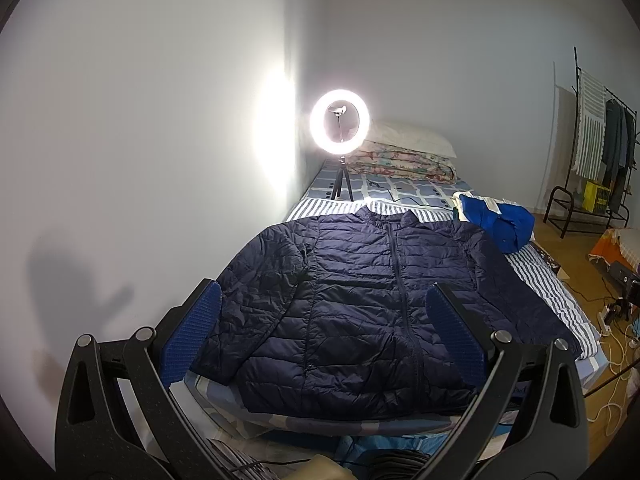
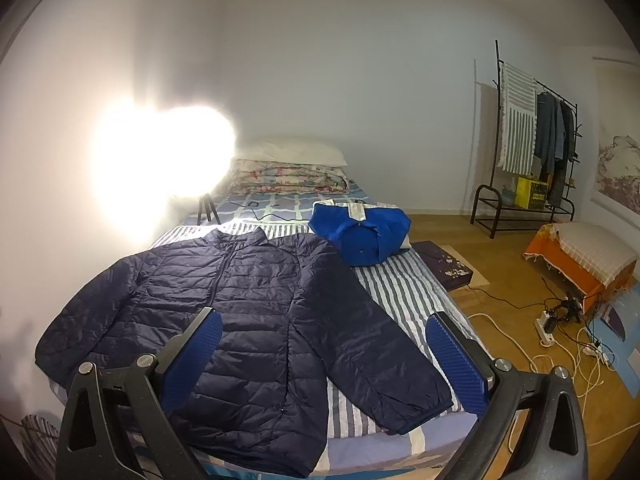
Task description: Fold large clothes
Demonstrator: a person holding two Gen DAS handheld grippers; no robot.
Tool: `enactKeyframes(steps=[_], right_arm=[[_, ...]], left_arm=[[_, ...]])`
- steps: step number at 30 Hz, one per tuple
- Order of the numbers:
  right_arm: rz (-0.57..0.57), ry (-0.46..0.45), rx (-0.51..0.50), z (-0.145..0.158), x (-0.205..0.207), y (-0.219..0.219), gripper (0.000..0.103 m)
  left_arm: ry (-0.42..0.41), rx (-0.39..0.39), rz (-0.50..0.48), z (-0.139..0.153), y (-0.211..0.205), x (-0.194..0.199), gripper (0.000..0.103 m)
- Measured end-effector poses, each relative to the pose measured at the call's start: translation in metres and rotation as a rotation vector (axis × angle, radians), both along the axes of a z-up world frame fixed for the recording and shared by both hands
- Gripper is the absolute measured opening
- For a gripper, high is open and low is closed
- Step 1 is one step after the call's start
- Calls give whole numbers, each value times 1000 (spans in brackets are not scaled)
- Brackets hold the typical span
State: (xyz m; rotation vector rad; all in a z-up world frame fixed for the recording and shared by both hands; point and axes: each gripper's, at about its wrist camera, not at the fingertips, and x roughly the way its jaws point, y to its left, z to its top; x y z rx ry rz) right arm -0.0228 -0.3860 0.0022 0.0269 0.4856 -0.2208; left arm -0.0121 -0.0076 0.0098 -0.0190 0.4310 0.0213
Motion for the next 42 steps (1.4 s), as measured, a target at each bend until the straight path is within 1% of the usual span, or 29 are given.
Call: enactKeyframes(steps=[15,23,30,37,39,42], right_arm=[[2,0,-1,1,1,0,103],[16,-4,-5,3,6,7,103],[39,-6,-10,5,11,15,103],[81,-1,-10,1,24,24,103],[105,-4,-11,-1,31,29,103],[169,-11,-3,-5,45,42,103]], left_arm=[[0,-3,1,0,1,0,103],[5,-6,9,3,5,-6,103],[17,-16,22,-5,14,-3,103],[17,-16,36,-10,20,-6,103],[9,-16,39,-12,25,-11,103],[6,-5,63,-17,34,-23,103]])
